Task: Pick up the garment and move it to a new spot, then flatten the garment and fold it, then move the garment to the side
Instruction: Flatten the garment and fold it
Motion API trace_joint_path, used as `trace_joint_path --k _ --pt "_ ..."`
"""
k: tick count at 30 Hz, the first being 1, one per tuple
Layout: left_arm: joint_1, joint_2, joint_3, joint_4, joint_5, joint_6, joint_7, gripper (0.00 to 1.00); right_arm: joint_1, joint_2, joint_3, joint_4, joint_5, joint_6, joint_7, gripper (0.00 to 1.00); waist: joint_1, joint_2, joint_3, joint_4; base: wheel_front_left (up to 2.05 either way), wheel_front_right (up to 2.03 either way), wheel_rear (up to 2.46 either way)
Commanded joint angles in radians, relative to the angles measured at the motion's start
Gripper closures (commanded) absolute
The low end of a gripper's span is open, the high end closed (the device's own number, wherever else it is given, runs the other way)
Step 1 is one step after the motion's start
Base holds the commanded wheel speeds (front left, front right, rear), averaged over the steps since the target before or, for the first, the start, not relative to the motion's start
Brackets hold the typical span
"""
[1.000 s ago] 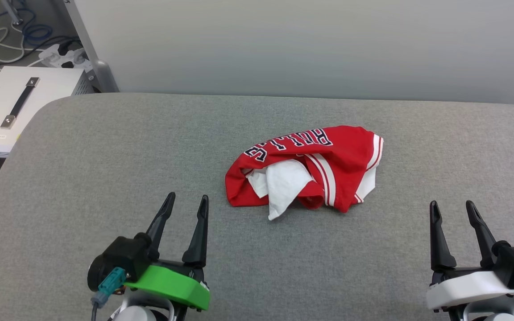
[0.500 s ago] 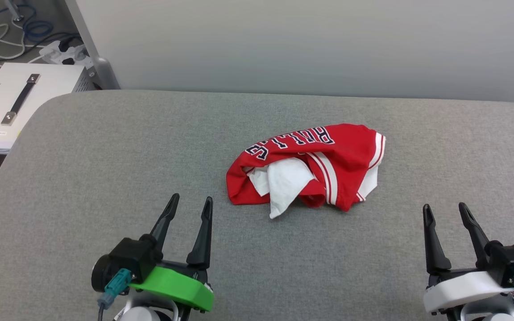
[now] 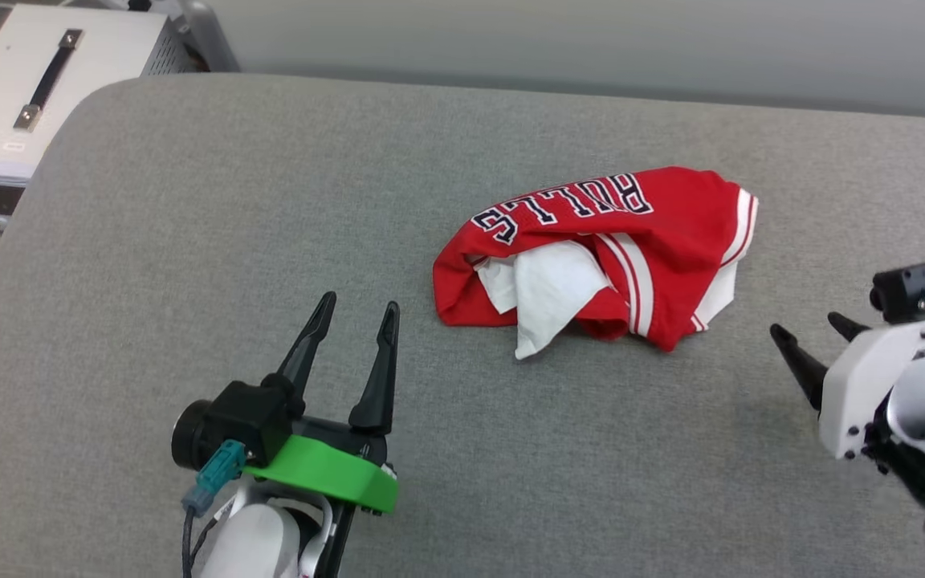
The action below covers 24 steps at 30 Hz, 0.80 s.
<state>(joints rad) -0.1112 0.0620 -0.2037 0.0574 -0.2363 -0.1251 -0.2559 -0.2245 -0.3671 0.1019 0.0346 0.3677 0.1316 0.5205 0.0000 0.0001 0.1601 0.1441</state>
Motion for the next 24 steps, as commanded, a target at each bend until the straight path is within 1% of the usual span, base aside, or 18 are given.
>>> trace_joint_path --k 1,3,6,10,12,16,24 --pt "-0.022 -0.006 -0.002 0.001 -0.008 -0.005 -0.006 0.00 -0.045 -0.015 0.011 0.006 0.036 -0.001 0.055 0.00 0.0000 -0.0001 0.069 0.055 0.00 0.00 0.00" --pt "-0.033 -0.007 -0.006 0.003 -0.010 -0.005 -0.006 0.00 -0.097 -0.043 0.030 0.021 0.070 -0.001 0.140 0.00 0.0000 -0.0001 0.092 0.072 0.00 0.00 0.00" --pt "-0.052 -0.009 -0.011 0.003 -0.015 -0.005 -0.006 0.00 -0.171 -0.061 0.038 0.061 0.106 -0.001 0.250 0.00 0.0000 -0.0001 0.121 0.101 0.00 0.00 0.00" --pt "-0.071 -0.010 -0.016 0.003 -0.021 -0.005 -0.006 0.00 -0.250 -0.068 0.039 0.127 0.110 -0.001 0.322 0.00 0.0000 -0.0001 0.149 0.135 0.00 0.00 0.00" --pt "-0.078 -0.011 -0.019 0.003 -0.024 -0.005 -0.006 0.00 -0.284 -0.074 0.043 0.168 0.101 -0.001 0.335 0.00 0.0000 -0.0001 0.162 0.152 0.00 0.00 0.00" --pt "-0.087 -0.011 -0.025 0.003 -0.034 -0.005 -0.006 0.00 -0.325 -0.081 0.063 0.229 0.082 -0.001 0.321 0.00 0.0000 -0.0001 0.180 0.175 0.00 0.00 0.00" --pt "-0.090 -0.012 -0.028 0.002 -0.051 -0.005 -0.006 0.00 -0.338 -0.092 0.156 0.320 0.080 -0.001 0.300 0.00 0.0000 -0.0001 0.193 0.190 0.00 0.00 0.00"
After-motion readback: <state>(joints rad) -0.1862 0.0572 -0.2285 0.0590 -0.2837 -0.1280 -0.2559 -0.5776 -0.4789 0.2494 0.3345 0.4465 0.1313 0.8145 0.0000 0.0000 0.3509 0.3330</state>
